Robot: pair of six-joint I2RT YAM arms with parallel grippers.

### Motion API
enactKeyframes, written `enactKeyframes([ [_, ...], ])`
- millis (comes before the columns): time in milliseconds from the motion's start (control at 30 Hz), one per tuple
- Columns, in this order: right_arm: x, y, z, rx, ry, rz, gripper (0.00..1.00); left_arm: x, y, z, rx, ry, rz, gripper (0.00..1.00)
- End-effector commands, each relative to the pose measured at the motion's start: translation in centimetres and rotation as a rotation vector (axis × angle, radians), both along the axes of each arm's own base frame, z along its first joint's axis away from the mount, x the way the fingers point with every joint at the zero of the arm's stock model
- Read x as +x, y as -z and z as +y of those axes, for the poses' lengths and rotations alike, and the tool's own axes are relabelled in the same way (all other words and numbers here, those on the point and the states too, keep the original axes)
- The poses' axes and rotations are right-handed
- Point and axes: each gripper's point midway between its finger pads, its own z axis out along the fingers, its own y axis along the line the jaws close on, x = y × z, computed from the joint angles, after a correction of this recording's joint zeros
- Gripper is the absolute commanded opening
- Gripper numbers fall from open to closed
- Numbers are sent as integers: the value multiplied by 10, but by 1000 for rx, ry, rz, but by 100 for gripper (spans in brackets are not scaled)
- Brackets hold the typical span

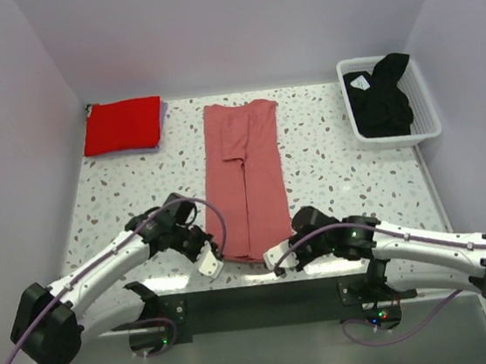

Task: Fold and stack the t-shirts
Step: Fold the tshirt

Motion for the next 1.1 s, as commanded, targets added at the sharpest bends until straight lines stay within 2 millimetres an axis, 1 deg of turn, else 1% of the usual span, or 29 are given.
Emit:
enactKeyframes([
  [0,23,-24,9,49,13,0,0,37,-27,-10,-88,-81,-27,0],
  [33,29,-23,13,54,11,10,0,47,-31,-13,-99,-97,-35,0],
  [67,44,-29,12,63,44,1,0,55,-34,-15,-107,-111,-44,0],
  [133,59,-33,14,76,42,-4,0,80,-40,-18,-128,-147,-53,0],
  [167,75,-35,12,72,76,-5,0,92,-42,-16,-133,-174,-55,0],
  [200,83,-37,13,76,68,-19,0,101,-45,-17,-145,-184,-57,0],
  [233,97,-43,12,92,87,-24,0,115,-47,-20,-147,-193,-58,0],
  [300,113,-36,12,77,83,-18,0,135,-51,-17,-160,-220,-77,0],
  [333,128,-44,11,97,100,-29,0,148,-51,-18,-160,-225,-83,0],
  [367,136,-34,11,75,107,-5,0,158,-52,-15,-159,-238,-93,0],
  [400,145,-33,11,73,105,-10,0,166,-52,-14,-161,-242,-101,0],
  [433,162,-42,9,90,127,-27,0,178,-54,-16,-163,-247,-104,0],
  [467,169,-41,9,89,116,-26,0,186,-53,-13,-162,-258,-105,0],
  [500,177,-33,9,79,117,-9,0,193,-47,-13,-152,-261,-93,0],
  [533,188,-32,6,78,129,-9,0,204,-52,-14,-160,-266,-110,0],
  [567,199,-39,10,89,117,-32,0,211,-51,-12,-161,-274,-113,0],
  [600,204,-29,11,78,112,-3,0,217,-46,-13,-155,-275,-108,0],
  [633,217,-36,11,88,119,-21,0,226,-50,-13,-159,-278,-123,0],
  [667,221,-26,13,77,107,1,0,232,-41,-11,-148,-281,-112,0],
  [700,226,-25,14,76,107,2,0,238,-40,-11,-147,-284,-117,0],
  [733,238,-32,14,87,114,-14,0,248,-45,-12,-154,-288,-136,0],
  [767,242,-30,15,85,108,-17,0,255,-45,-9,-155,-298,-137,0],
  [800,248,-29,15,83,114,-18,0,260,-37,-8,-146,-304,-120,0],
  [833,256,-27,15,81,118,-12,0,271,-44,-9,-154,-306,-141,0],
  [867,260,-26,16,78,114,-11,0,277,-43,-6,-151,-314,-143,0],
  [900,264,-25,16,78,119,-11,0,282,-37,-6,-146,-318,-135,0],
  [933,271,-22,15,74,127,-5,0,291,-41,-6,-151,-322,-148,0],
  [1000,277,-20,13,72,135,-4,0,301,-38,-4,-151,-330,-145,0],
  [1067,284,-20,12,78,139,-7,0,306,-37,-3,-149,-333,-146,0],
])
